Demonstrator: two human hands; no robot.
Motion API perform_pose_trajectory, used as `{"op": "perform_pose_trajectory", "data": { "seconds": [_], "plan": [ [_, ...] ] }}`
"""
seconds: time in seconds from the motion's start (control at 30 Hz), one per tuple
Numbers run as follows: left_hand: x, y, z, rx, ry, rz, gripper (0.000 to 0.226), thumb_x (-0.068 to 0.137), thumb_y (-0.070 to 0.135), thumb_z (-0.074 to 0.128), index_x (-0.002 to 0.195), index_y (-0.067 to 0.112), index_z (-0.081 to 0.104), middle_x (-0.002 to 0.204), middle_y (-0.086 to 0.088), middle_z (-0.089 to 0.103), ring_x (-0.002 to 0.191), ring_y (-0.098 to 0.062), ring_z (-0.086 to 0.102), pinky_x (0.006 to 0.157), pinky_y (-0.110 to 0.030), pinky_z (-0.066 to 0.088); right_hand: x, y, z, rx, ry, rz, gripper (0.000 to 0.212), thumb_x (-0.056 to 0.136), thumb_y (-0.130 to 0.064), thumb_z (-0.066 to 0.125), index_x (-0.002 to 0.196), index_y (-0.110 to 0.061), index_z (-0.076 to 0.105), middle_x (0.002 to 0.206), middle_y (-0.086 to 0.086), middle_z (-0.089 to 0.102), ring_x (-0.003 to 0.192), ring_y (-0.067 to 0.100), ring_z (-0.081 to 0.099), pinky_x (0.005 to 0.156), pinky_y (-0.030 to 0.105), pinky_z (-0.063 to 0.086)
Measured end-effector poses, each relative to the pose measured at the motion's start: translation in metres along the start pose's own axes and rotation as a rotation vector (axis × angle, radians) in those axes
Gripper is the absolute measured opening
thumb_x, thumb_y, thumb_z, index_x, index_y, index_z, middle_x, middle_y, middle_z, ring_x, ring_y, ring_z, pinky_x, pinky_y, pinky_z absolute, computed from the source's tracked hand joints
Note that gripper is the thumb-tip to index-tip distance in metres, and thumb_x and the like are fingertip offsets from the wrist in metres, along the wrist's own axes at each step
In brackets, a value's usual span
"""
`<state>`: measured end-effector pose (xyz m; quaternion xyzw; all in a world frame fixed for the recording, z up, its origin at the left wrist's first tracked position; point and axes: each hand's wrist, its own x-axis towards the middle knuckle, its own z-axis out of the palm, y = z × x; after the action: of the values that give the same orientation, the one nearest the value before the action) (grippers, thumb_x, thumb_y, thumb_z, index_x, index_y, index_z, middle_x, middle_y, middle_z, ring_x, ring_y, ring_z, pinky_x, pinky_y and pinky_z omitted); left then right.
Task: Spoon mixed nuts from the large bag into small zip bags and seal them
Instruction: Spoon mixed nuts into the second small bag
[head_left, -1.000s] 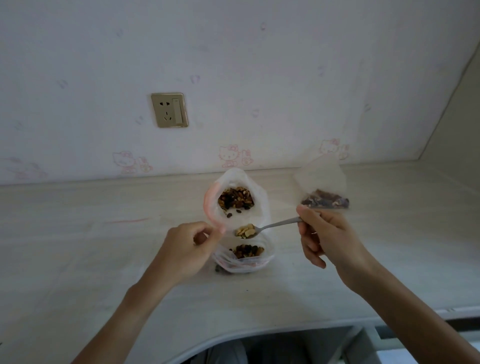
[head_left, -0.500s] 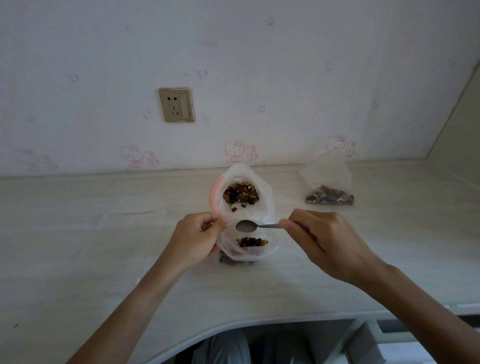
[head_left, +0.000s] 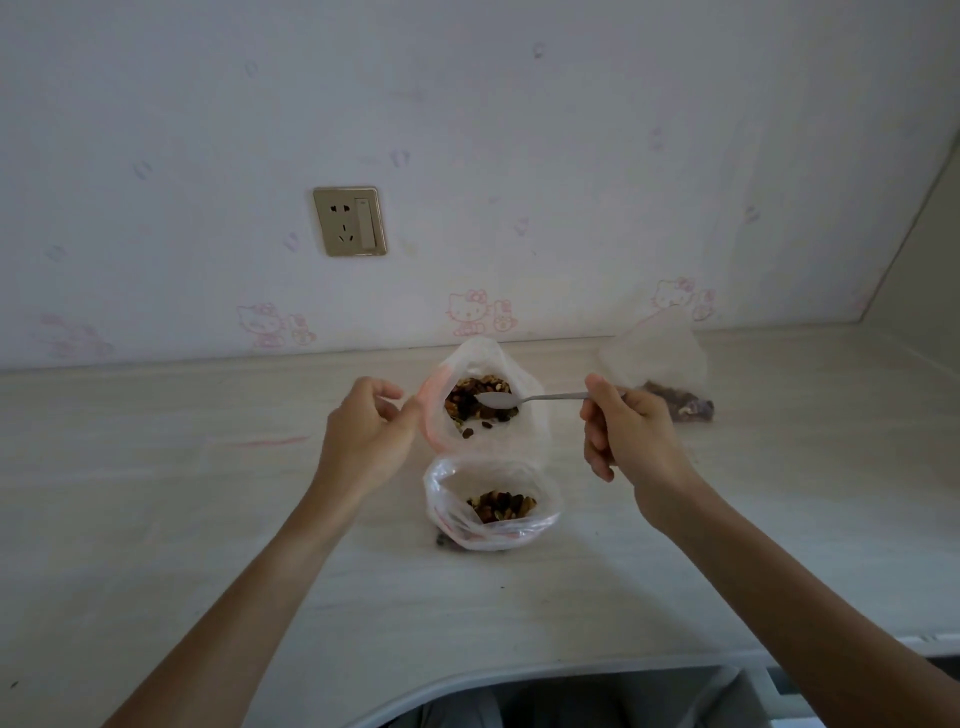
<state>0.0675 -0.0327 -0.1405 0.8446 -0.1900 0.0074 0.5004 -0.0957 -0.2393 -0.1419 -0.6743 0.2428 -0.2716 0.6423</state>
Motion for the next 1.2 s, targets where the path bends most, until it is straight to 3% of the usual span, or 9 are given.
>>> {"op": "perform_pose_trajectory", "data": {
  "seconds": [0.2, 0.33, 0.43, 0.53, 0.6, 0.67, 0.8, 1.0, 1.2],
  "plan": [
    [0.041, 0.0, 0.024, 0.088, -0.066, 0.071, 0.068, 0.088, 0.064, 0.069, 0.137, 0.019, 0.056, 0.126, 0.006, 0.058, 0.107, -0.011, 0.061, 0.085, -0.027, 0.048, 0.017, -0.004, 0.015, -0.071, -0.06, 0.159, 0.042, 0.107, -0.03, 0.049, 0.072, -0.01, 0.059, 0.049, 0.001, 0.049, 0.037, 0.019, 0.043, 0.037, 0.026, 0.034],
    [0.045, -0.009, 0.042, 0.045, -0.119, 0.071, 0.048, 0.088, 0.065, 0.065, 0.112, 0.024, 0.072, 0.103, 0.012, 0.072, 0.093, -0.007, 0.068, 0.079, -0.029, 0.056, 0.02, -0.006, 0.022, -0.192, -0.096, 0.237, 0.036, 0.105, -0.022, 0.049, 0.075, -0.006, 0.061, 0.051, 0.005, 0.051, 0.034, 0.018, 0.043, 0.036, 0.025, 0.034],
    [0.043, -0.018, 0.05, 0.049, -0.084, 0.101, 0.041, 0.094, 0.058, 0.062, 0.09, 0.018, 0.073, 0.082, 0.003, 0.074, 0.076, -0.014, 0.07, 0.071, -0.036, 0.058, 0.023, -0.005, 0.024, -0.235, -0.072, 0.259, 0.033, 0.103, -0.015, 0.047, 0.076, -0.004, 0.06, 0.052, 0.006, 0.049, 0.031, 0.018, 0.039, 0.035, 0.023, 0.032],
    [0.043, -0.024, 0.053, 0.013, -0.085, 0.151, 0.04, 0.098, 0.049, 0.063, 0.073, 0.018, 0.066, 0.063, 0.006, 0.063, 0.056, -0.004, 0.055, 0.058, -0.026, 0.047, 0.028, -0.002, 0.029, -0.23, -0.039, 0.315, 0.03, 0.103, -0.014, 0.047, 0.078, -0.004, 0.06, 0.051, 0.004, 0.049, 0.03, 0.017, 0.038, 0.034, 0.021, 0.03],
    [0.045, -0.024, 0.054, -0.028, -0.102, 0.171, 0.046, 0.1, 0.044, 0.062, 0.065, 0.015, 0.054, 0.056, 0.009, 0.051, 0.052, -0.004, 0.044, 0.056, -0.024, 0.039, 0.032, 0.0, 0.035, -0.195, -0.021, 0.34, 0.03, 0.103, -0.013, 0.046, 0.079, -0.004, 0.061, 0.049, 0.004, 0.05, 0.03, 0.017, 0.038, 0.035, 0.021, 0.028],
    [0.045, -0.023, 0.055, -0.094, -0.119, 0.175, 0.048, 0.1, 0.041, 0.062, 0.065, 0.011, 0.049, 0.056, 0.01, 0.043, 0.054, -0.006, 0.04, 0.057, -0.025, 0.035, 0.036, 0.001, 0.043, -0.171, -0.002, 0.345, 0.031, 0.104, -0.014, 0.046, 0.08, -0.003, 0.063, 0.049, 0.004, 0.051, 0.03, 0.016, 0.038, 0.035, 0.022, 0.027],
    [0.043, -0.021, 0.056, -0.218, -0.172, 0.203, 0.048, 0.102, 0.04, 0.061, 0.082, -0.004, 0.058, 0.062, 0.003, 0.044, 0.06, -0.011, 0.042, 0.062, -0.031, 0.038, 0.044, 0.006, 0.053, -0.152, 0.022, 0.311, 0.037, 0.107, -0.02, 0.046, 0.081, -0.002, 0.065, 0.047, 0.002, 0.049, 0.032, 0.013, 0.034, 0.035, 0.022, 0.024],
    [0.042, -0.023, 0.059, -0.25, -0.166, 0.255, 0.045, 0.103, 0.039, 0.06, 0.075, 0.005, 0.055, 0.063, 0.006, 0.044, 0.061, -0.009, 0.041, 0.062, -0.031, 0.036, 0.045, 0.011, 0.053, -0.161, 0.007, 0.312, 0.041, 0.108, -0.027, 0.049, 0.08, -0.004, 0.068, 0.046, -0.001, 0.051, 0.031, 0.011, 0.037, 0.035, 0.021, 0.028],
    [0.041, -0.03, 0.064, -0.247, -0.172, 0.289, 0.047, 0.103, 0.047, 0.059, 0.074, 0.01, 0.055, 0.061, 0.011, 0.043, 0.059, -0.006, 0.039, 0.056, -0.022, 0.034, 0.042, 0.012, 0.059, -0.183, 0.037, 0.231, 0.044, 0.108, -0.029, 0.048, 0.078, -0.004, 0.066, 0.047, 0.002, 0.051, 0.034, 0.014, 0.036, 0.035, 0.022, 0.028]
  ]
}}
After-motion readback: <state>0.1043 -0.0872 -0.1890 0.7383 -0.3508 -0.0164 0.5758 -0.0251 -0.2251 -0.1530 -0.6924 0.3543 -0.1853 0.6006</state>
